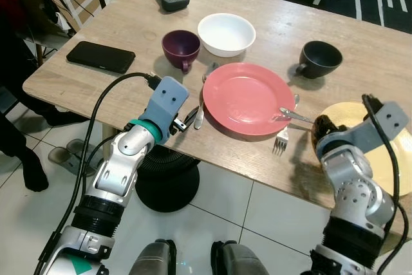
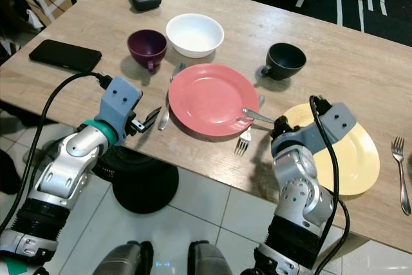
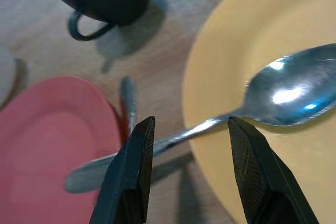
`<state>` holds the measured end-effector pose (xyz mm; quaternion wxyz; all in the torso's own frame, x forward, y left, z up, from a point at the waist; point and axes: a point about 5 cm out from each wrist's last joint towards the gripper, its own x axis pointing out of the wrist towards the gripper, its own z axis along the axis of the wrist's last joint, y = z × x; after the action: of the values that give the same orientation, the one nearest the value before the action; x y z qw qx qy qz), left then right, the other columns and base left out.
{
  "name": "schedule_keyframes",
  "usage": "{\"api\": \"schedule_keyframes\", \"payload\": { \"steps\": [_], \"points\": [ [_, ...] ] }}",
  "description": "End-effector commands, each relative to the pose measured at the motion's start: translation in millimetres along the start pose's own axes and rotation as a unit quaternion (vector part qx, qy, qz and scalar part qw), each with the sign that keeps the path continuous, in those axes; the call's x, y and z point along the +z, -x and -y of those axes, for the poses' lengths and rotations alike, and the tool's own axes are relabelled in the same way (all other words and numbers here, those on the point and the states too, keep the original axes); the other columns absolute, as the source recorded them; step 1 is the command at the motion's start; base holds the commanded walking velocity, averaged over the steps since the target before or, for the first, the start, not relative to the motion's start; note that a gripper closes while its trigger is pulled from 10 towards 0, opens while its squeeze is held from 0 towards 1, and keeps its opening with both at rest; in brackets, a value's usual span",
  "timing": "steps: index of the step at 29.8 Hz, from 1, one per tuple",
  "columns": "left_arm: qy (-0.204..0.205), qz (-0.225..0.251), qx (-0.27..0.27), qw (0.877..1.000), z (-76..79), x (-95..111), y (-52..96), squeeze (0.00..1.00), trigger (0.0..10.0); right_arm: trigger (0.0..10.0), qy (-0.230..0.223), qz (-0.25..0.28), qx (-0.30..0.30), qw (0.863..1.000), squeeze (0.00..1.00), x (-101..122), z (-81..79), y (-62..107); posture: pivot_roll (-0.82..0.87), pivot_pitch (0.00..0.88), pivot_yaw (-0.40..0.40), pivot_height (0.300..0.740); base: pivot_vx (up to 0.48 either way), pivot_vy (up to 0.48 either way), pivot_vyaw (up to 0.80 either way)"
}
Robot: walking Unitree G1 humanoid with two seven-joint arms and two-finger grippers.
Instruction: Setting the table
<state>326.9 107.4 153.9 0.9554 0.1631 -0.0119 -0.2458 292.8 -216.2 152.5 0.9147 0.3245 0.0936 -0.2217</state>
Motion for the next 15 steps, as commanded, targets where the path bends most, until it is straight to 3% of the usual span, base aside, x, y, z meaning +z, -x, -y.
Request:
{"api": "schedule_keyframes", "payload": {
  "steps": [1, 3, 6, 8, 11, 15],
  "points": [
    [0.003, -0.007, -0.007, 1.0, 6.8, -3.5, 1.0, 0.0, 10.0, 10.0, -0.009, -0.014, -0.009, 1.0, 0.0, -7.6, 0.6, -1.9, 0.02, 0.091, -0.006, 0.74, 0.0, 0.0, 0.0],
    [0.002, -0.007, -0.008, 1.0, 7.7, -3.6, 0.7, 0.0, 10.0, 10.0, -0.006, -0.019, -0.001, 1.0, 0.0, -11.3, -5.2, -1.5, 0.02, 0.089, -0.007, 0.74, 0.0, 0.0, 0.0],
    [0.003, -0.006, -0.009, 1.0, 8.7, -3.8, 0.0, 0.0, 10.0, 10.0, 0.032, -0.036, 0.007, 0.999, 0.0, -27.2, -16.4, 0.3, 0.02, 0.087, -0.01, 0.74, 0.0, 0.0, 0.0],
    [0.004, -0.006, -0.008, 1.0, 9.0, -3.9, -0.2, 0.0, 10.0, 10.0, 0.049, -0.038, -0.019, 0.998, 0.0, -33.5, -13.4, -2.5, 0.02, 0.083, -0.011, 0.74, 0.0, 0.0, 0.0],
    [0.004, -0.005, -0.007, 1.0, 9.4, -3.3, 0.0, 0.0, 10.0, 10.0, 0.033, -0.03, -0.022, 0.999, 0.0, -33.9, -16.9, -3.1, 0.03, 0.08, -0.013, 0.74, 0.0, 0.0, 0.0],
    [0.003, -0.004, -0.006, 1.0, 8.9, -3.2, 1.4, 0.0, 10.0, 10.0, 0.008, 0.016, 0.026, 0.999, 0.0, -18.8, -31.7, 1.8, 0.04, 0.076, -0.016, 0.74, 0.0, 0.0, 0.0]
  ]
}}
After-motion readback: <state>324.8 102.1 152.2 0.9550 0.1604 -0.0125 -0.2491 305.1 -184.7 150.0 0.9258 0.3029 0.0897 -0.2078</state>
